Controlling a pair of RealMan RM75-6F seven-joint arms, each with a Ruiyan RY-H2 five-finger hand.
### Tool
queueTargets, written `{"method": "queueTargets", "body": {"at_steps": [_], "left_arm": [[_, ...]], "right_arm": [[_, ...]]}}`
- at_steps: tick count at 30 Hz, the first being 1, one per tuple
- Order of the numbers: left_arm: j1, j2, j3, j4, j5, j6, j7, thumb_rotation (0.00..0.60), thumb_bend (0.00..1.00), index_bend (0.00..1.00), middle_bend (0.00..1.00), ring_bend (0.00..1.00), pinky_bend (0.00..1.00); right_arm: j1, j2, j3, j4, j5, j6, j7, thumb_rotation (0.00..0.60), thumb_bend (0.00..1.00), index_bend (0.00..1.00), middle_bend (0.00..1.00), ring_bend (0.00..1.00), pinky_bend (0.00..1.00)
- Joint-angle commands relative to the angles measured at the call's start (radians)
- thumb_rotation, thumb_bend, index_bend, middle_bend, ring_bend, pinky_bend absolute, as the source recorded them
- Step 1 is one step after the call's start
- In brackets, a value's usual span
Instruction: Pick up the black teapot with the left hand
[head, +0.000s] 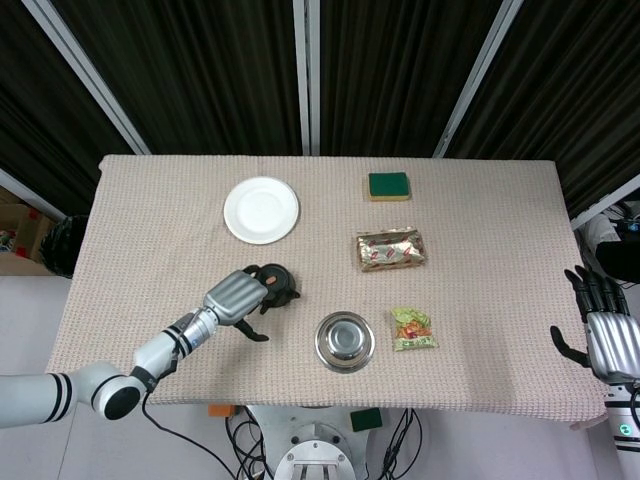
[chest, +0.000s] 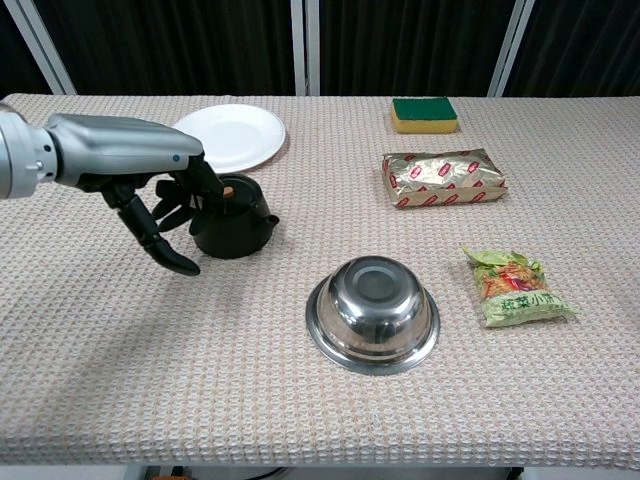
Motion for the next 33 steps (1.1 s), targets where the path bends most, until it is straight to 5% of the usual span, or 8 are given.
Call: {"method": "queueTargets", "body": {"at_steps": [1, 13, 33], "left_arm": [[0.001, 0.001, -0.004, 0.0, 0.001, 0.007, -0.004, 0.393, 0.0, 0.65, 0.79, 0.73, 0.17], [0.004, 0.004, -0.009, -0.005, 0.019, 0.027, -0.017, 0.399, 0.0, 0.82, 1.0, 0.88, 0.17], [0.007, 0.01, -0.029, 0.003, 0.108, 0.053, -0.073, 0.396, 0.0, 1.0, 1.0, 1.0, 0.28]], "right_arm": [[0.0, 0.0, 0.001, 0.0, 0.001, 0.0, 0.0, 0.6, 0.33, 0.0, 0.0, 0.0, 0.0], [0.001, 0.001, 0.001, 0.0, 0.003, -0.004, 0.005, 0.6, 0.33, 0.0, 0.0, 0.0, 0.0], [0.001, 0.009, 0.0, 0.0, 0.002, -0.007, 0.027, 0.6, 0.33, 0.0, 0.0, 0.0, 0.0]]}}
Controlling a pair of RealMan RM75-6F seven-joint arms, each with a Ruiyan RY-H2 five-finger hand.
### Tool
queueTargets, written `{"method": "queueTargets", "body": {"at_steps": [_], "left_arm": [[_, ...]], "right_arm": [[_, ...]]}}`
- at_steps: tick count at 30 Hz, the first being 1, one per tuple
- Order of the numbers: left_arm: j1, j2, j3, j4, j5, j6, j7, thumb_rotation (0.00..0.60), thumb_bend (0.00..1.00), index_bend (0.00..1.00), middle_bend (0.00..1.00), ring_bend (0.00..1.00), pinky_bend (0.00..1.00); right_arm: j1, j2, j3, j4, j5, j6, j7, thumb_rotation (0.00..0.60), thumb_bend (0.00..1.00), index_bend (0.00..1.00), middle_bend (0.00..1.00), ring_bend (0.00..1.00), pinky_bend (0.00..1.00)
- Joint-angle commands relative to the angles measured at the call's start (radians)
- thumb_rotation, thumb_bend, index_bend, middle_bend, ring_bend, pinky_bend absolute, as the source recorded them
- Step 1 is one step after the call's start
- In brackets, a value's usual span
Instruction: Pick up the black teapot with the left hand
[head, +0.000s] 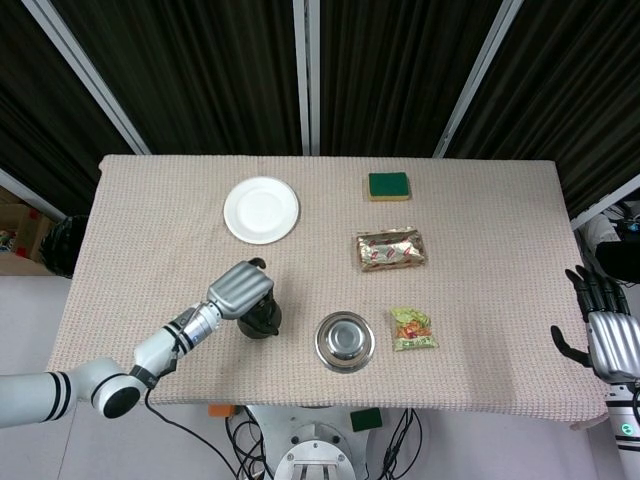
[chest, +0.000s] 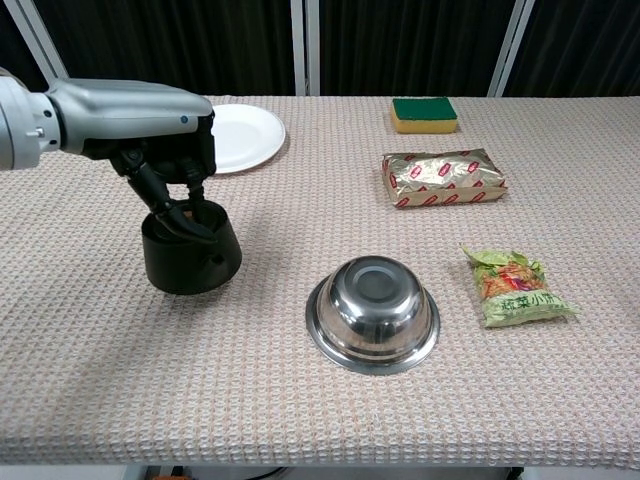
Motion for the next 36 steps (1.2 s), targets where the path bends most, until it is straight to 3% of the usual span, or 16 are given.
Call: {"method": "queueTargets", "body": {"at_steps": [1, 10, 15, 19, 25, 32, 36], "left_arm": [[-0.002, 0.004, 0.0, 0.0, 0.002, -0.004, -0.001, 0.398, 0.0, 1.0, 1.0, 1.0, 0.28], [-0.009, 0.017, -0.013, -0.017, -0.021, -0.005, 0.013, 0.302, 0.0, 1.0, 1.0, 1.0, 0.33], [0.001, 0.004, -0.022, -0.025, -0.045, 0.03, 0.038, 0.355, 0.01, 1.0, 1.0, 1.0, 0.38], [0.013, -0.014, -0.029, -0.024, -0.042, 0.072, 0.057, 0.433, 0.1, 1.0, 1.0, 1.0, 0.53], [0.022, -0.021, -0.034, -0.026, -0.045, 0.094, 0.061, 0.436, 0.13, 1.0, 1.0, 1.0, 0.65], [0.029, -0.023, -0.043, -0.033, -0.072, 0.095, 0.046, 0.442, 0.15, 1.0, 1.0, 1.0, 0.67], [0.034, -0.025, -0.048, -0.033, -0.074, 0.101, 0.034, 0.469, 0.23, 1.0, 1.0, 1.0, 0.67]], "right_arm": [[0.0, 0.001, 0.0, 0.0, 0.0, 0.0, 0.001, 0.6, 0.33, 0.0, 0.0, 0.0, 0.0], [-0.001, 0.003, 0.0, -0.001, 0.0, 0.001, 0.005, 0.6, 0.33, 0.0, 0.0, 0.0, 0.0], [-0.001, 0.005, 0.0, 0.0, -0.001, 0.001, 0.009, 0.6, 0.33, 0.0, 0.0, 0.0, 0.0], [-0.001, 0.005, -0.001, 0.0, -0.001, 0.0, 0.011, 0.6, 0.33, 0.0, 0.0, 0.0, 0.0], [0.0, 0.004, -0.001, 0.001, 0.0, -0.002, 0.01, 0.6, 0.33, 0.0, 0.0, 0.0, 0.0], [0.002, 0.003, -0.001, 0.001, 0.003, -0.008, 0.007, 0.6, 0.33, 0.0, 0.0, 0.0, 0.0], [0.002, 0.002, 0.0, 0.001, 0.004, -0.008, 0.006, 0.6, 0.33, 0.0, 0.0, 0.0, 0.0]]}}
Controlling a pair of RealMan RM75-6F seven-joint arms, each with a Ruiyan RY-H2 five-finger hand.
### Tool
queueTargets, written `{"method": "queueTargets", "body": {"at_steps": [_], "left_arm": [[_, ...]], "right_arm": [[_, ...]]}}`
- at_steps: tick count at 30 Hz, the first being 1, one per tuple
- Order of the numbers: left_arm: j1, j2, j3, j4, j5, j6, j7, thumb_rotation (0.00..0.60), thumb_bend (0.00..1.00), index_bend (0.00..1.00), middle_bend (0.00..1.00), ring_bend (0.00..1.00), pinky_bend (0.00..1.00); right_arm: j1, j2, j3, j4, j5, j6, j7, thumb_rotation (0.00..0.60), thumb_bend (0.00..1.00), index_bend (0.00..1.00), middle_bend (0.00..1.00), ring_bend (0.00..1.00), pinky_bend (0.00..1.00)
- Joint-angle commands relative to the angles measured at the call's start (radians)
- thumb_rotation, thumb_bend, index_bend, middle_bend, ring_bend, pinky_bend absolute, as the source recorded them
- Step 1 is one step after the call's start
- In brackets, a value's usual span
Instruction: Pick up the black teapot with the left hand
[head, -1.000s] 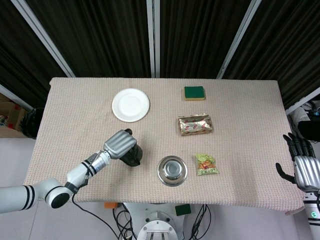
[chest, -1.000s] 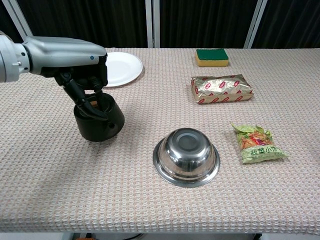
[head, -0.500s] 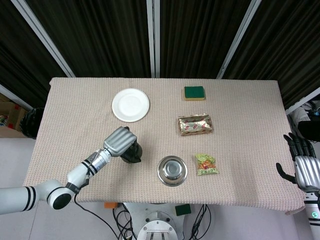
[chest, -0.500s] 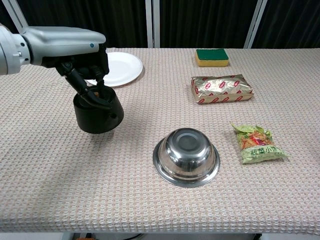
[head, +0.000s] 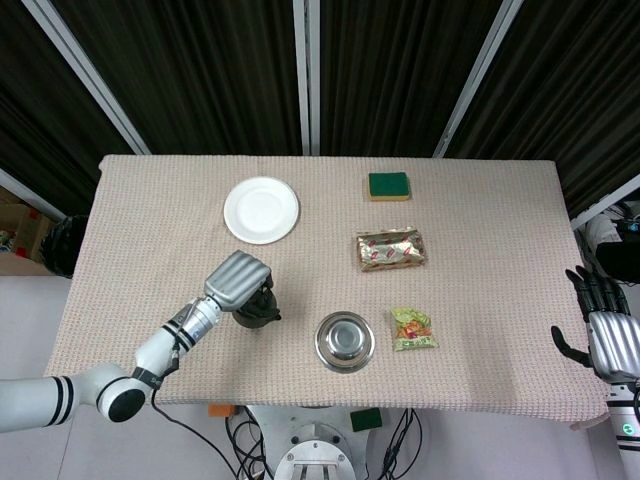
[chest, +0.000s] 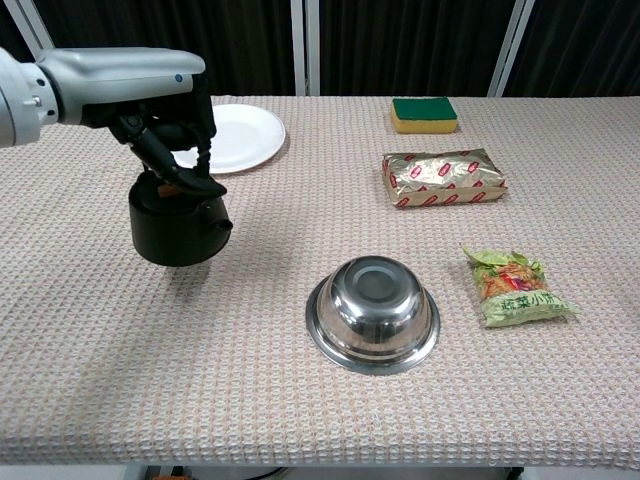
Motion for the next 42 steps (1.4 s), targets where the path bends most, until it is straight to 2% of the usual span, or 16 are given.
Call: {"method": "queueTargets", "body": {"at_steps": [1, 11, 18, 27, 36, 42], "left_arm": [[0.004, -0.003, -0.003, 0.001, 0.004, 0.006, -0.01, 0.475, 0.25, 1.0, 1.0, 1.0, 0.67], [0.019, -0.011, -0.006, 0.018, 0.025, 0.019, -0.046, 0.496, 0.34, 1.0, 1.0, 1.0, 0.69], [0.023, -0.016, -0.012, 0.023, 0.04, 0.029, -0.057, 0.589, 0.41, 1.0, 1.0, 1.0, 0.69], [0.03, -0.034, -0.018, 0.052, 0.073, 0.065, -0.04, 0.599, 0.41, 1.0, 1.0, 1.0, 0.7], [0.039, -0.055, -0.015, 0.09, 0.137, 0.127, 0.029, 0.6, 0.43, 1.0, 1.0, 1.0, 0.71], [0.043, -0.058, -0.014, 0.089, 0.139, 0.128, 0.043, 0.6, 0.43, 1.0, 1.0, 1.0, 0.71]], "right_arm": [[0.0, 0.0, 0.0, 0.0, 0.001, -0.002, 0.0, 0.6, 0.33, 0.0, 0.0, 0.0, 0.0], [0.001, -0.002, 0.0, 0.0, 0.002, -0.003, -0.003, 0.6, 0.33, 0.0, 0.0, 0.0, 0.0], [0.002, -0.003, 0.0, -0.001, 0.002, -0.003, -0.005, 0.6, 0.33, 0.0, 0.0, 0.0, 0.0], [0.001, -0.001, 0.001, 0.0, 0.003, -0.002, -0.002, 0.6, 0.33, 0.0, 0.0, 0.0, 0.0], [0.001, -0.002, 0.0, 0.0, 0.002, -0.001, -0.003, 0.6, 0.33, 0.0, 0.0, 0.0, 0.0], [0.001, -0.002, 0.0, 0.0, 0.002, -0.002, -0.004, 0.6, 0.33, 0.0, 0.0, 0.0, 0.0]]}}
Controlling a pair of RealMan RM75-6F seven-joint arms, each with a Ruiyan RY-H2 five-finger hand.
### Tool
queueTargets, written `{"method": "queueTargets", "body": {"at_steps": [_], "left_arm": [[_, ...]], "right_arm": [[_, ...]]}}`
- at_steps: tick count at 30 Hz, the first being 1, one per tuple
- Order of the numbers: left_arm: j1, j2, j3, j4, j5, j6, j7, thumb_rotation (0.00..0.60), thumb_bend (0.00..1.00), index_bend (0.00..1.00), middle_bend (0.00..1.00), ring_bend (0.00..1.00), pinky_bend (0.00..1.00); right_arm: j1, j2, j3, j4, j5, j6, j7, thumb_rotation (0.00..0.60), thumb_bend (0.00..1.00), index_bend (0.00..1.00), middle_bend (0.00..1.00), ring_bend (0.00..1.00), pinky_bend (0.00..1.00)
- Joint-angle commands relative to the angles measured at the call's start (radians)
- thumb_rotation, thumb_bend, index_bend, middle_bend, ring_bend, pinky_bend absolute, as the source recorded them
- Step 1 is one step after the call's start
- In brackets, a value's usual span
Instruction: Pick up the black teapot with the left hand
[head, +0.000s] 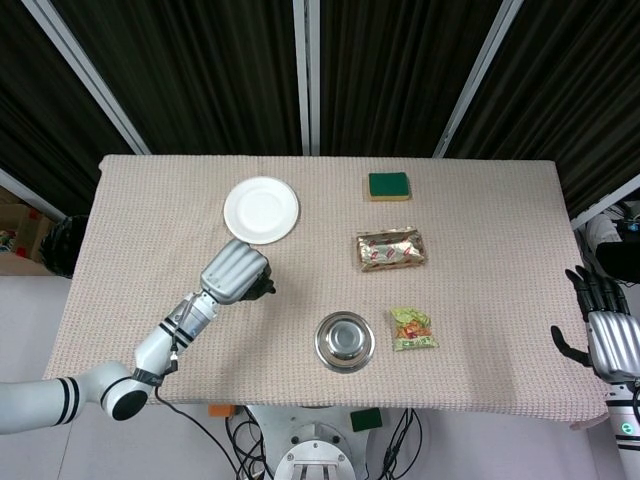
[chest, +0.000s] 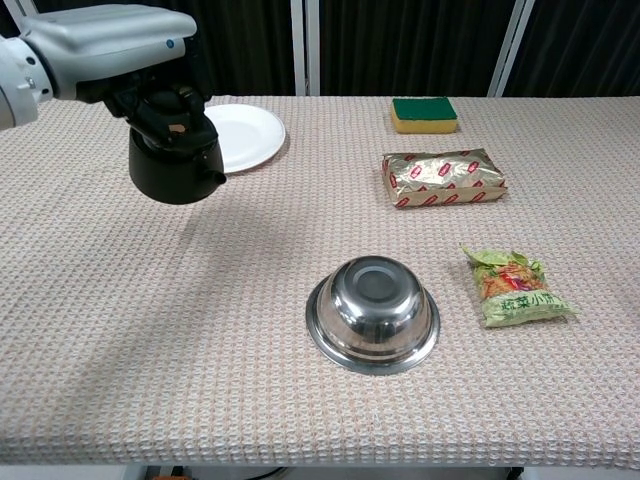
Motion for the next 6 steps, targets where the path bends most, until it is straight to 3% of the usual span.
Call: {"method": "queueTargets", "body": {"at_steps": [1, 6], "left_arm": [[0.002, -0.002, 0.0, 0.001, 0.002, 0.002, 0.011, 0.6, 0.43, 1.0, 1.0, 1.0, 0.71], [0.004, -0.004, -0.004, -0.002, 0.001, 0.001, 0.012, 0.6, 0.44, 1.0, 1.0, 1.0, 0.71]], "right_arm": [[0.0, 0.0, 0.0, -0.001, 0.0, 0.0, 0.0, 0.6, 0.33, 0.0, 0.0, 0.0, 0.0], [0.0, 0.001, -0.001, -0.001, 0.0, 0.0, 0.001, 0.6, 0.33, 0.0, 0.0, 0.0, 0.0]]}}
